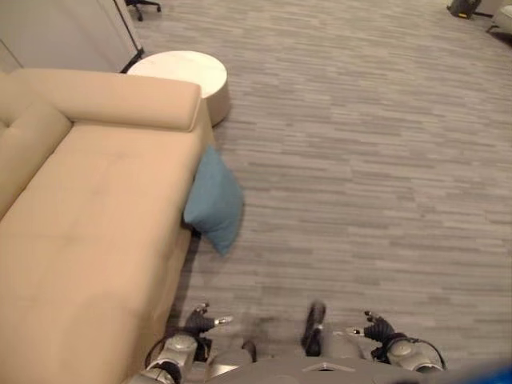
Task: Pick up all the scattered cushions and arrange them neatly on the sofa.
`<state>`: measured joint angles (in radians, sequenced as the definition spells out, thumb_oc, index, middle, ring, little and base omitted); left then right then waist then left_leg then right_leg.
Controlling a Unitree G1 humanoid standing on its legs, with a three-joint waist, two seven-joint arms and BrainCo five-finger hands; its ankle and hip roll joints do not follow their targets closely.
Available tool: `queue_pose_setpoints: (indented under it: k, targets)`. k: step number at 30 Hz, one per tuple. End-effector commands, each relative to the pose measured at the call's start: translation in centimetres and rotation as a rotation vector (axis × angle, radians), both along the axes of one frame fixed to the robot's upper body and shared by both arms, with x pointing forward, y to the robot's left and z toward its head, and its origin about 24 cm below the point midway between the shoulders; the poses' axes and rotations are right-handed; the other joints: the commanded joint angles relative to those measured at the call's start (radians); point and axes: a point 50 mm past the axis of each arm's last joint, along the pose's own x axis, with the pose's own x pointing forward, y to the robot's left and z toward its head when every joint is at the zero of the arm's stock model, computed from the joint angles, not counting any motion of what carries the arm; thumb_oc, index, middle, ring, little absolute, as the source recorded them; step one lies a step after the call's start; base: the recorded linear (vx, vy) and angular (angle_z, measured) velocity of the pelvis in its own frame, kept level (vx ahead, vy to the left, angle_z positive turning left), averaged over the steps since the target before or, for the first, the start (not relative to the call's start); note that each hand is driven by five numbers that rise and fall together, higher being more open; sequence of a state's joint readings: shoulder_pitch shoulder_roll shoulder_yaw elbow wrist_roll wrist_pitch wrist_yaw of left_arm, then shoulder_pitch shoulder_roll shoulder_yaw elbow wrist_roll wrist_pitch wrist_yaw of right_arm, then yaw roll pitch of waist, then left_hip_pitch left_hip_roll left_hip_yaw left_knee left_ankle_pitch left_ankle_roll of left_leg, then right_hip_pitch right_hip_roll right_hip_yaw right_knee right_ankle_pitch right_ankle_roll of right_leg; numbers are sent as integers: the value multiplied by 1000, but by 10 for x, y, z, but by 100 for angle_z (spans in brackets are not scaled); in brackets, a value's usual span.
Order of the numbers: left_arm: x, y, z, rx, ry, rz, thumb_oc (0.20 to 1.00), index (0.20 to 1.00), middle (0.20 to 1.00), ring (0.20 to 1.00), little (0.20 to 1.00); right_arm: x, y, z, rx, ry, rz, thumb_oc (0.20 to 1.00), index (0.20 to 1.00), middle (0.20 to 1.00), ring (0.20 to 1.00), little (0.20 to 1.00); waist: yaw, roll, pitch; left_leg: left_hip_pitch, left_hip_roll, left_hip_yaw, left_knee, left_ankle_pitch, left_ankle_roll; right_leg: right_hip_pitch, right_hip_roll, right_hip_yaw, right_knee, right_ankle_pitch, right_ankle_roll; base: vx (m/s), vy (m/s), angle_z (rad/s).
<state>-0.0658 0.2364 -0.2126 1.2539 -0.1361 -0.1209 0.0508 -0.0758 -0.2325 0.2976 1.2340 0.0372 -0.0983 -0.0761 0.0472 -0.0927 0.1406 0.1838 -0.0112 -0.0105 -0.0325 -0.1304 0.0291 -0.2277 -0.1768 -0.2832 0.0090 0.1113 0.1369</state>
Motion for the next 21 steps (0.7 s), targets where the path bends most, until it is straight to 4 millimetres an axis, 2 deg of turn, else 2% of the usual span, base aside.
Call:
queue_pose_setpoints:
  k: [1,2,3,4,5,6,7,8,9,11,12,13,14,15,16,18,19,21]
  targets:
    - [13,-2,4,9,-48,-17,1000,1000,1000,1000,1000,15,-10,8,-28,-50,11,1000,1000,1000,1000,1000,-8,10,-3,-47,-40,15,142,-13,-62,71,9,-11,11,38,56,592,-187,93]
    - [8,-6,1,1,-26,-38,1000,1000,1000,1000,1000,8,-14,6,-34,-25,7,1000,1000,1000,1000,1000,-18,11,-19,-53,-17,4,246,27,-100,103,28,-9,13,30,32,452,-297,92]
    - [11,-9,2,-13,-34,-43,1000,1000,1000,1000,1000,4,-18,5,-37,-23,-18,1000,1000,1000,1000,1000,-5,-1,3,-161,25,25,457,116,-146,159,42,-34,-2,9,-3,404,-375,126]
    - [15,-8,3,-16,-46,-44,1000,1000,1000,1000,1000,5,-18,6,-39,-32,-21,1000,1000,1000,1000,1000,5,-14,16,-221,33,32,550,135,-145,176,44,-43,-11,-4,-20,245,-400,146]
    - [20,-9,5,-17,-58,-38,1000,1000,1000,1000,1000,8,-19,7,-40,-41,-35,1000,1000,1000,1000,1000,24,-24,39,-290,53,71,589,126,-130,219,57,-64,-40,-30,-34,282,-289,119]
    - [23,-10,6,-20,-68,-32,1000,1000,1000,1000,1000,9,-21,8,-42,-39,-44,1000,1000,1000,1000,1000,40,-18,44,-331,57,111,508,98,-115,253,67,-88,-59,-49,-32,336,-188,55]
    - [22,-10,6,-17,-65,-38,1000,1000,1000,1000,1000,9,-21,8,-40,-42,-43,1000,1000,1000,1000,1000,41,-20,36,-353,54,136,420,93,-102,261,67,-100,-63,-62,-26,354,-59,6]
    - [20,-10,5,-16,-61,-39,1000,1000,1000,1000,1000,9,-20,8,-37,-45,-42,1000,1000,1000,1000,1000,46,-19,36,-351,51,147,382,78,-94,270,73,-100,-62,-72,-24,399,30,20]
    - [18,-9,4,-15,-58,-28,1000,1000,1000,1000,1000,7,-19,7,-43,-36,-20,1000,1000,1000,1000,1000,51,-7,23,-365,53,151,231,142,-95,280,95,-101,-59,-96,-21,390,60,4]
    - [14,-7,3,-14,-49,-13,1000,1000,1000,1000,1000,6,-17,6,-40,-33,-12,1000,1000,1000,1000,1000,54,0,22,-377,71,190,165,213,-111,309,111,-109,-51,-127,-24,321,57,-14]
    - [13,-5,4,-11,-47,-7,1000,1000,1000,1000,1000,6,-16,6,-38,-34,-9,1000,1000,1000,1000,1000,52,-3,22,-387,83,229,174,224,-112,310,112,-117,-43,-134,-28,235,48,-17]
    - [11,-3,3,-7,-41,-1,1000,1000,1000,1000,1000,7,-13,5,-30,-33,-5,1000,1000,1000,1000,1000,52,-8,17,-363,86,251,153,209,-108,315,112,-125,-24,-146,-28,240,76,-24]
    - [10,-2,3,-8,-39,6,1000,1000,1000,1000,1000,6,-11,5,-27,-30,1,1000,1000,1000,1000,1000,60,-11,12,-358,76,229,155,204,-103,320,104,-137,-4,-159,-27,379,161,-20]
    - [6,2,2,-4,-28,22,1000,1000,1000,1000,1000,8,-8,5,-19,-35,8,1000,1000,1000,1000,1000,75,-18,3,-344,49,199,165,175,-84,322,84,-141,68,-171,-16,477,281,25]
    - [5,3,2,1,-20,20,1000,1000,1000,1000,1000,10,-3,4,-15,-34,28,1000,1000,1000,1000,1000,89,-20,0,-316,28,188,174,134,-56,306,41,-151,171,-171,8,556,378,69]
    - [12,9,6,10,-46,23,1000,1000,1000,1000,1000,18,0,7,-7,-63,41,1000,1000,1000,1000,1000,87,-11,10,-246,-8,157,155,98,-13,231,-24,-132,417,-65,44,480,371,70]
    - [14,10,7,16,-48,15,1000,1000,1000,1000,1000,20,2,8,-2,-68,41,1000,1000,1000,1000,1000,82,-5,10,-236,-7,149,148,95,-11,204,-22,-121,446,-58,42,319,210,85]
    - [15,11,8,22,-50,1,1000,1000,1000,1000,1000,20,3,7,2,-64,49,1000,1000,1000,1000,1000,81,-3,9,-208,-19,124,138,83,-8,185,-27,-102,427,-55,36,217,69,117]
